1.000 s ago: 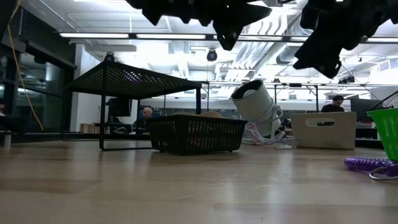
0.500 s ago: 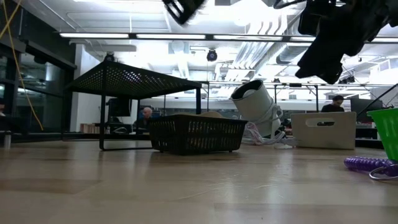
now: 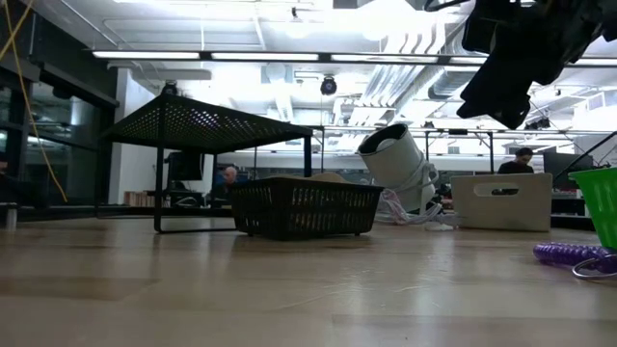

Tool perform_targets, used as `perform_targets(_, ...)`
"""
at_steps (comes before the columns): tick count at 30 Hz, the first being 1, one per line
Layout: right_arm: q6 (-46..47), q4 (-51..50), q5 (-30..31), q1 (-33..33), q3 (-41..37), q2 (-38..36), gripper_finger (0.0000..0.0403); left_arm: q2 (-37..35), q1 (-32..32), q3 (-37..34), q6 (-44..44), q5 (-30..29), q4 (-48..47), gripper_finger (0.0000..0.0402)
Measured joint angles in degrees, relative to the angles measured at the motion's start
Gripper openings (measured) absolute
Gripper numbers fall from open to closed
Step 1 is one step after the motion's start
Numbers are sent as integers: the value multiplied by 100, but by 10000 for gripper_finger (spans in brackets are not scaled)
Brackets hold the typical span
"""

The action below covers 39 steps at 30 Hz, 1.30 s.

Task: Pick & Place Office Desk Supplies
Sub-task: Put the green spring keychain into the white bin

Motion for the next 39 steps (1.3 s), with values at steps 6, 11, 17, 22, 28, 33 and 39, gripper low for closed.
perform_targets(6, 0, 0, 0, 0, 0, 0, 107, -2, -533, -118, -127, -348, 8, 131)
perform_targets(11, 0, 0, -1, 0, 0, 0, 107, -2, -978, -533, -710, -517, 605, 131)
perform_targets(17, 0, -2, -2, 0, 0, 0, 107, -2, -1446, -991, -2051, -1296, 681, 131)
perform_targets(22, 0, -2, -2, 0, 0, 0, 107, -2, -1834, -1279, -3484, -1700, 628, 131)
perform_targets(28, 0, -2, -4, 0, 0, 0, 107, 172, -2131, -1355, -4774, -1776, 124, 131)
perform_targets(33, 0, -2, -4, 0, 0, 0, 107, 261, -2215, -1351, -5056, -1765, 135, 131)
perform_targets(39, 0, -3, -4, 0, 0, 0, 107, 260, -2209, -1351, -4756, -1762, -53, 131)
